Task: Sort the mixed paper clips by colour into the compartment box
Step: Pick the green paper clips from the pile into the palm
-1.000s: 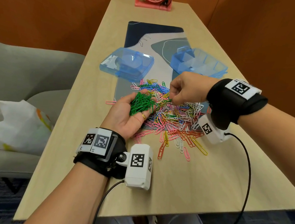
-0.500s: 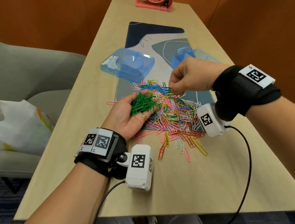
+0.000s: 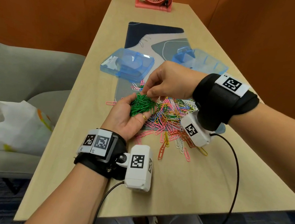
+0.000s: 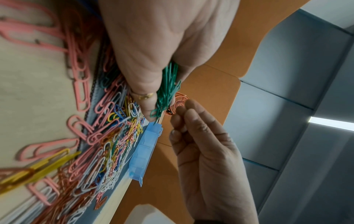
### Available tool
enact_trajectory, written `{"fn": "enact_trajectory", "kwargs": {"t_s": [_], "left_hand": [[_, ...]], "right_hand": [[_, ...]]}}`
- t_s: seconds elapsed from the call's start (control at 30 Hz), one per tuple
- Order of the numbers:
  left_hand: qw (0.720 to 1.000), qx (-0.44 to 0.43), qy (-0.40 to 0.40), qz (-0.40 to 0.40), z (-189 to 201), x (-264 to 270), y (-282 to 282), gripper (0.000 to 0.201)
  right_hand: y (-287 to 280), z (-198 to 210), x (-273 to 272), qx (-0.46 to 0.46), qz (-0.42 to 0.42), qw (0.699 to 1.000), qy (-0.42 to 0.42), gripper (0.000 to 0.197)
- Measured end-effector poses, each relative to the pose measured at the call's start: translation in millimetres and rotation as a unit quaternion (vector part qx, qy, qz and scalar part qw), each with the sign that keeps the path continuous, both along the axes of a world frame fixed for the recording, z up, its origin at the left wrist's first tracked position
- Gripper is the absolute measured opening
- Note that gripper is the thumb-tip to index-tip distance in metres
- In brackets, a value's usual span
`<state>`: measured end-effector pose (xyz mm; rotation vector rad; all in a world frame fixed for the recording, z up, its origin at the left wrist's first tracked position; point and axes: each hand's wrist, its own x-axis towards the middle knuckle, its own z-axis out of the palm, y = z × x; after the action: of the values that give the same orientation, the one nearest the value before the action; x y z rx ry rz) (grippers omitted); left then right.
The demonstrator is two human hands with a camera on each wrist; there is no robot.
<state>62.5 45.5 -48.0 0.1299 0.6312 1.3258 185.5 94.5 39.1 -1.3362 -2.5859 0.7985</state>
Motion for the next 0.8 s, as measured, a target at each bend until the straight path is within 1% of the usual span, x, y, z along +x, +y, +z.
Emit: {"fn": "enact_trajectory", "kwargs": {"t_s": [0.07,0.13,0.2,0.27,0.33,0.4,0.47,0.57,0.63,0.7,0.73,0.8], "left_hand": [[1.0,0.002,0.017,-0.002,1,0,0,0.029],[0.999,-0.002,0.041,-0.002,1,0,1,0.026],[0.999,-0.003,0.051,0.002,1,0,1,0.025],[0.998,0.001,0.061,0.004,1,0,1,0.025],[0.998,0.004,0.065,0.005,1,0,1,0.025],[0.998,0.007,0.06,0.005,0,0,1,0.025],[0.998,0.008,0.059,0.006,0,0,1,0.025],[0.998,0.006,0.063,0.006,-1,0,1,0.026],[0.998,0.004,0.064,0.003,-1,0,1,0.026],[0.998,0.004,0.06,0.004,-1,0,1,0.025],[0.998,0.004,0.057,0.005,-1,0,1,0.025],[0.999,0.005,0.051,0.007,0,0,1,0.026]], "right_hand": [[2,2,3,0.007,-0.011,1.0,0.011,0.012],[6,4,10,0.023,-0.031,0.999,0.002,0.012],[9,1,20,0.029,-0.052,0.998,-0.032,0.011],[9,-6,28,0.02,-0.059,0.994,-0.087,0.01],[7,-16,33,0.005,-0.048,0.988,-0.144,0.008],[4,-24,35,-0.006,-0.032,0.984,-0.173,0.006],[2,-28,35,-0.005,-0.023,0.983,-0.184,0.007],[3,-29,35,0.0,-0.01,0.98,-0.2,0.017],[4,-30,35,0.008,-0.006,0.978,-0.21,0.018],[5,-31,36,0.02,-0.01,0.978,-0.207,0.021],[6,-31,38,0.021,-0.017,0.98,-0.2,0.021],[9,-30,41,0.008,-0.031,0.983,-0.183,0.013]]}}
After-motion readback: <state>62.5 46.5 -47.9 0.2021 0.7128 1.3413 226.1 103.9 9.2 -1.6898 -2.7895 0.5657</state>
